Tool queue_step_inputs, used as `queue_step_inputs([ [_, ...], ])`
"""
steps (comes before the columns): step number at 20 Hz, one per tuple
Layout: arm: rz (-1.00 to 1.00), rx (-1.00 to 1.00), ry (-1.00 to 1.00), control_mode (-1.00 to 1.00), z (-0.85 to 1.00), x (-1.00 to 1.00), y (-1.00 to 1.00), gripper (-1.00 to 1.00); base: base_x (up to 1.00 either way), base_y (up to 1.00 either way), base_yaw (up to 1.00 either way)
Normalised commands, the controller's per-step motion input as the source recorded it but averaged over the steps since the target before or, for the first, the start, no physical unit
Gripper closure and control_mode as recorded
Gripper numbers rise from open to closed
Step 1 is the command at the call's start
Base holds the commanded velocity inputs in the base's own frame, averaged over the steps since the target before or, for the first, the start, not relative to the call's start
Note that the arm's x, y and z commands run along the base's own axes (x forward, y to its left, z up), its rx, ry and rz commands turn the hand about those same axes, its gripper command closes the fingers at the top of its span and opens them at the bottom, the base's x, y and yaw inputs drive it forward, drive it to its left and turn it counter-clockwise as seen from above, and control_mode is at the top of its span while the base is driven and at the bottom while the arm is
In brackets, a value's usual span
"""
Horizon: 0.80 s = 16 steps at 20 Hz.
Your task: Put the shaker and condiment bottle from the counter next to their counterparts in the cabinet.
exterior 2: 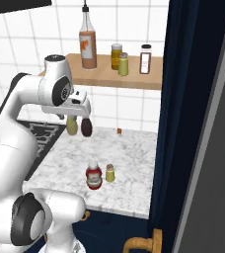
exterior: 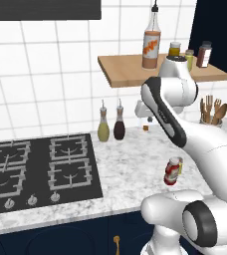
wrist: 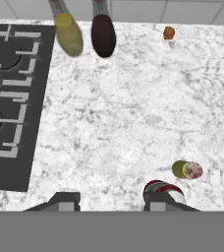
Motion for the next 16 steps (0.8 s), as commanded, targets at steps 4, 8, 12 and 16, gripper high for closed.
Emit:
queue_step_inputs([
  [4,-0.01,0.0,-0.09,-1.0,0.0,-0.37,0.0,-1.0,0.0,0.0,0.0],
  [8,-0.09,0.0,-0.08,-1.0,-0.11,-0.63,0.0,-1.0,0.0,0.0,0.0],
  [12,-0.06,-0.02,-0.01,-1.0,-0.26,-0.27,0.0,-1.0,0.0,0.0,0.0],
  [16,-0.03,-0.02,0.0,-1.0,-0.29,-0.04,0.0,-1.0,0.0,0.0,0.0],
])
